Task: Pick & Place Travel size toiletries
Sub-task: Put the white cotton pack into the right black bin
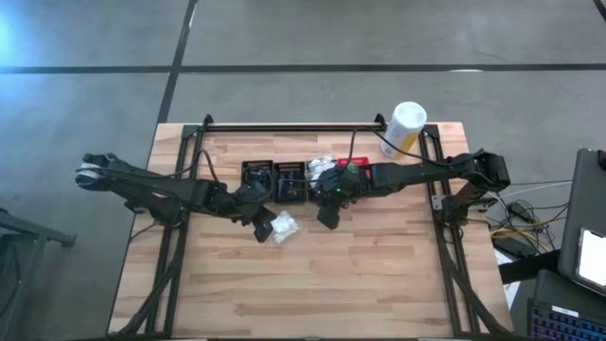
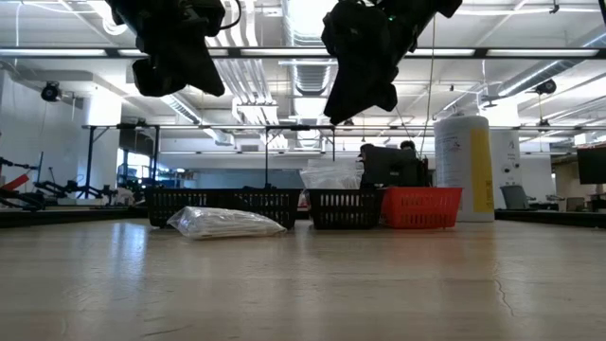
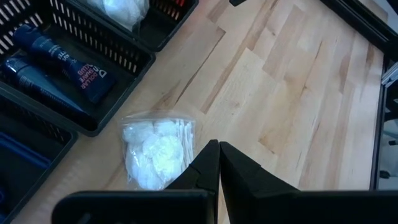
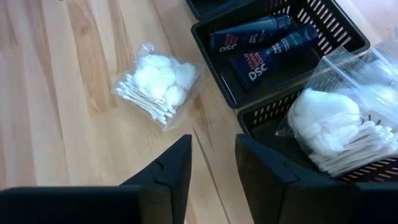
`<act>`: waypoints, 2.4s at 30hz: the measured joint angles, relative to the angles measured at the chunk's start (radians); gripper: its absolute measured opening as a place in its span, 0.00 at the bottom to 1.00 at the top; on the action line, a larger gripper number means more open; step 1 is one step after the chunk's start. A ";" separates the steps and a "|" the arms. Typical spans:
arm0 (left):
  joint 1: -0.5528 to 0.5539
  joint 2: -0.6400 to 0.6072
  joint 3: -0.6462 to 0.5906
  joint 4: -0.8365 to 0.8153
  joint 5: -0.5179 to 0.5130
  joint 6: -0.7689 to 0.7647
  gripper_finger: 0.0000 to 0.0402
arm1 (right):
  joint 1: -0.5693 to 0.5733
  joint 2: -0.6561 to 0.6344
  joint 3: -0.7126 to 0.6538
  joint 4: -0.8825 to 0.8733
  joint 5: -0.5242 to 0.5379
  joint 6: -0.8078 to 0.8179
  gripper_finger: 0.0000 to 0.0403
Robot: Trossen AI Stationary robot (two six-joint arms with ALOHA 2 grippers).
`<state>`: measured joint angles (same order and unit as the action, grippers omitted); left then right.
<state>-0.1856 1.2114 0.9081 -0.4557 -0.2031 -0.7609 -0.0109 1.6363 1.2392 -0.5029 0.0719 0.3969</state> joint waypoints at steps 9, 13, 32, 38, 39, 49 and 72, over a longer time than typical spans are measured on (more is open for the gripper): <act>-0.001 0.000 0.000 0.000 0.001 0.003 0.04 | 0.003 0.000 0.000 0.013 0.000 0.014 0.25; -0.001 0.000 -0.007 0.000 0.000 0.002 0.04 | 0.012 0.000 -0.003 0.014 0.000 0.030 0.22; 0.000 0.000 -0.047 0.011 0.003 -0.072 0.04 | 0.020 0.000 -0.066 0.025 0.008 -0.007 0.10; 0.000 0.000 -0.047 0.010 0.003 -0.072 0.04 | 0.020 0.000 -0.116 0.051 0.008 -0.004 0.08; 0.000 0.000 -0.047 0.010 0.003 -0.072 0.04 | 0.020 0.000 -0.122 0.051 0.008 -0.004 0.08; 0.000 0.000 -0.047 0.010 0.003 -0.072 0.04 | 0.020 0.000 -0.174 0.070 0.008 -0.005 0.11; -0.001 0.000 -0.047 0.010 -0.005 -0.073 0.04 | 0.019 0.000 -0.249 0.099 0.008 -0.016 0.07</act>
<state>-0.1864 1.2114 0.8608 -0.4454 -0.2077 -0.8335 0.0086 1.6363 0.9905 -0.4042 0.0799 0.3811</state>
